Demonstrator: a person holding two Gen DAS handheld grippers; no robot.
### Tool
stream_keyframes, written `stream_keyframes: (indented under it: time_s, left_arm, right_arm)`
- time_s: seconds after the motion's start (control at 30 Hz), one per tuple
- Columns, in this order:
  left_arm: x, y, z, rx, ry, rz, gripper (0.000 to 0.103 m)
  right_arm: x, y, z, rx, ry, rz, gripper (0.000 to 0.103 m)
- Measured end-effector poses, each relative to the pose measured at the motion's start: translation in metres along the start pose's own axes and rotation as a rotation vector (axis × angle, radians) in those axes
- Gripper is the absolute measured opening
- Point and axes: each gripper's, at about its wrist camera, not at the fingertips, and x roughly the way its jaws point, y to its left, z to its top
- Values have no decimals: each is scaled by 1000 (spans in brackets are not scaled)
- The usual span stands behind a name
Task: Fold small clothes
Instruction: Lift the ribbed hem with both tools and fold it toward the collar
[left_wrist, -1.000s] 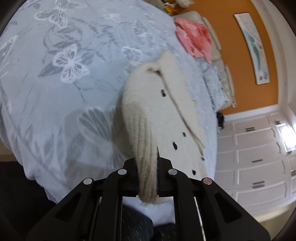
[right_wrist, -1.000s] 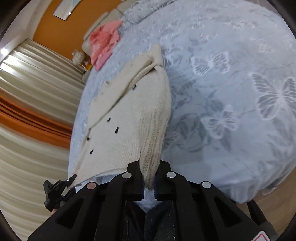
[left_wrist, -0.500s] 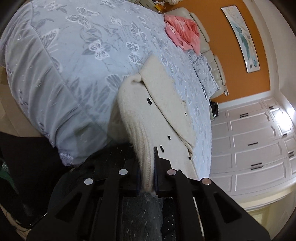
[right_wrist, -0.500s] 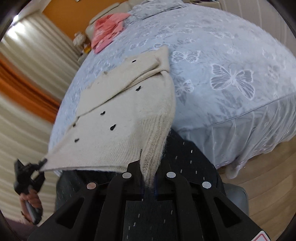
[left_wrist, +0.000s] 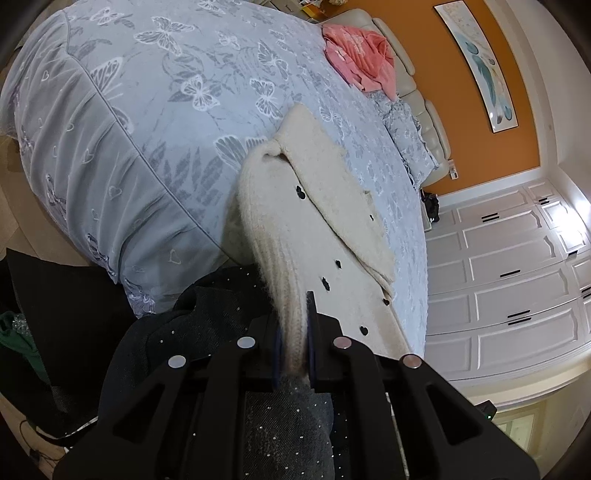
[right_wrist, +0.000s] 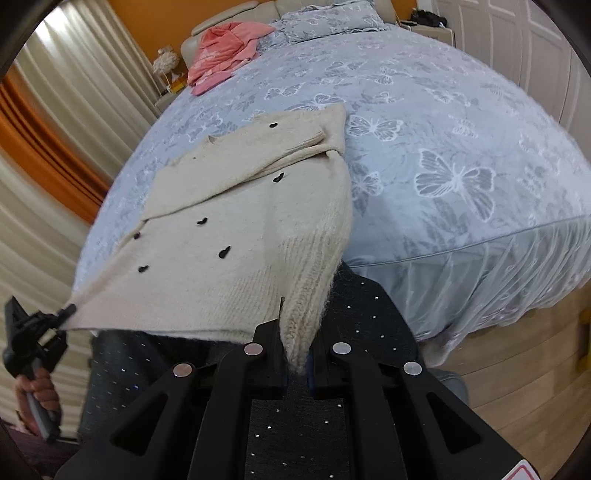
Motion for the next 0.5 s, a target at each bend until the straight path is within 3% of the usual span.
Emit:
stream_keyframes:
  time_s: [0.5]
  left_arm:
    - [-12,-4,-7,32,-22,8,5]
  right_arm:
    - [-13,17,-8,-61,-26,-28,6]
